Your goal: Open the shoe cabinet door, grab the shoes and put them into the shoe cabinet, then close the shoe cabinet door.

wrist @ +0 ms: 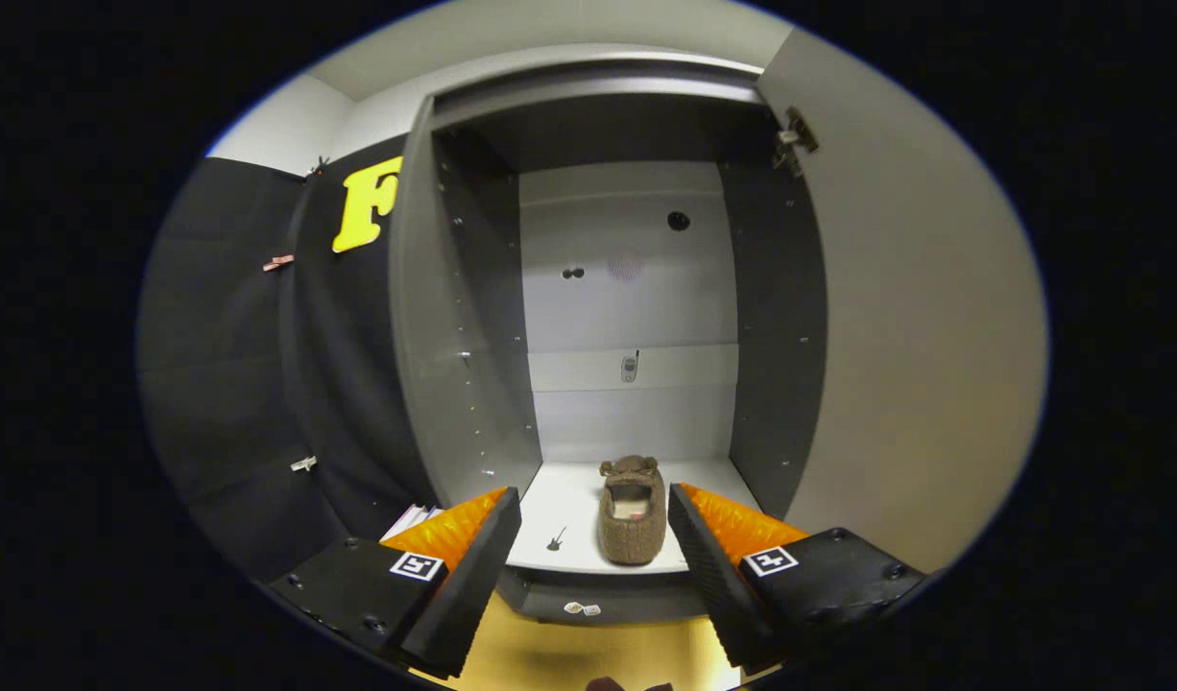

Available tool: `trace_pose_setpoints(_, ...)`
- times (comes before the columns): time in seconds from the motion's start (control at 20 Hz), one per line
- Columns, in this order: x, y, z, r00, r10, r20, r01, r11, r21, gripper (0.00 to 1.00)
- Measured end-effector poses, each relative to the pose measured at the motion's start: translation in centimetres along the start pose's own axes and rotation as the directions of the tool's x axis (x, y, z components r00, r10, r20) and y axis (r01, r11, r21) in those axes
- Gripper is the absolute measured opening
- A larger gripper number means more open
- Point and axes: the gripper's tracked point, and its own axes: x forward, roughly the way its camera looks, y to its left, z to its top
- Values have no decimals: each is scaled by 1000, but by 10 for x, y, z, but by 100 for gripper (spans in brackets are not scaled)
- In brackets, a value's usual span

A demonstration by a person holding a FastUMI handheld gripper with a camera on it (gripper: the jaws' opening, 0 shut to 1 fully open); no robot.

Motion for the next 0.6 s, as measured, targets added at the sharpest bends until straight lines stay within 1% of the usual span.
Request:
trace_pose_setpoints(0.15,-52,1,3,999,24,33,-24,1000,3,97)
trace_pose_setpoints(0.25,-82,-3,2,998,25,53,-25,1000,-8,97)
trace_pose_setpoints(0.4,-127,-12,8,996,26,84,-27,1000,9,97)
trace_pose_setpoints(0.5,-155,-22,8,996,19,92,-21,1000,21,97)
trace_pose_setpoints(0.6,-179,-35,7,995,-2,98,0,1000,23,97)
